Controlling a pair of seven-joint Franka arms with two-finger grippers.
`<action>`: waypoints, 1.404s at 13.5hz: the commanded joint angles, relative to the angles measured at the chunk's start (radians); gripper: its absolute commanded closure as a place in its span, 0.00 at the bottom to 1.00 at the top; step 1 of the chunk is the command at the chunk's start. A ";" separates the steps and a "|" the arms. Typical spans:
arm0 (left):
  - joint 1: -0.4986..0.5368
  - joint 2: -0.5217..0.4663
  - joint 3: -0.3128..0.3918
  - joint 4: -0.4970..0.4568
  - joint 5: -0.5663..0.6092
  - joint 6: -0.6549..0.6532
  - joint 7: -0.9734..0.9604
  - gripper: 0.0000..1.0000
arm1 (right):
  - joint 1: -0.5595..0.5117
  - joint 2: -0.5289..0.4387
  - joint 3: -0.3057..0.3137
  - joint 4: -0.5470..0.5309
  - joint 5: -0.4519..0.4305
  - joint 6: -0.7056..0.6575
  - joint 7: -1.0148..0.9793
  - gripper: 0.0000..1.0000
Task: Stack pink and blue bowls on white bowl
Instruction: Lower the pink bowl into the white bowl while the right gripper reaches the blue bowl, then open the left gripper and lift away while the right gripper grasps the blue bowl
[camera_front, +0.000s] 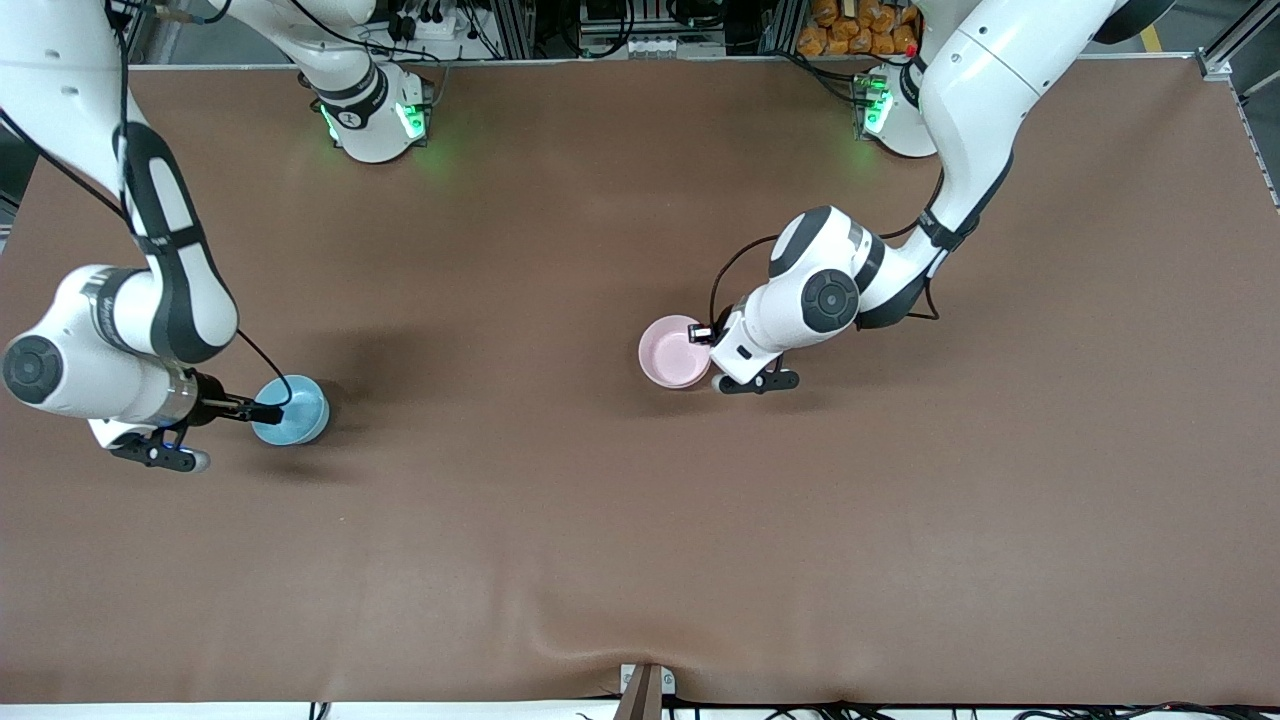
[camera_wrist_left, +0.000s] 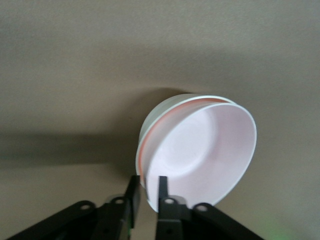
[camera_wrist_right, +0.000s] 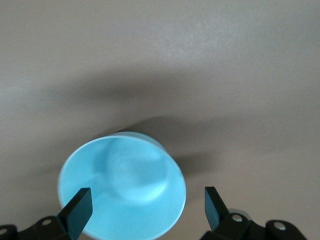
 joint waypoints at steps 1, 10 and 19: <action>0.014 -0.072 0.002 0.012 0.064 -0.018 -0.037 0.00 | -0.027 0.048 0.013 0.000 -0.010 0.021 -0.006 0.00; 0.237 -0.430 0.009 0.395 0.265 -0.713 0.024 0.00 | -0.052 0.043 0.018 -0.014 0.004 0.013 -0.014 1.00; 0.099 -0.585 0.401 0.390 0.141 -0.881 0.353 0.00 | -0.035 -0.188 0.113 -0.007 0.130 -0.240 -0.014 1.00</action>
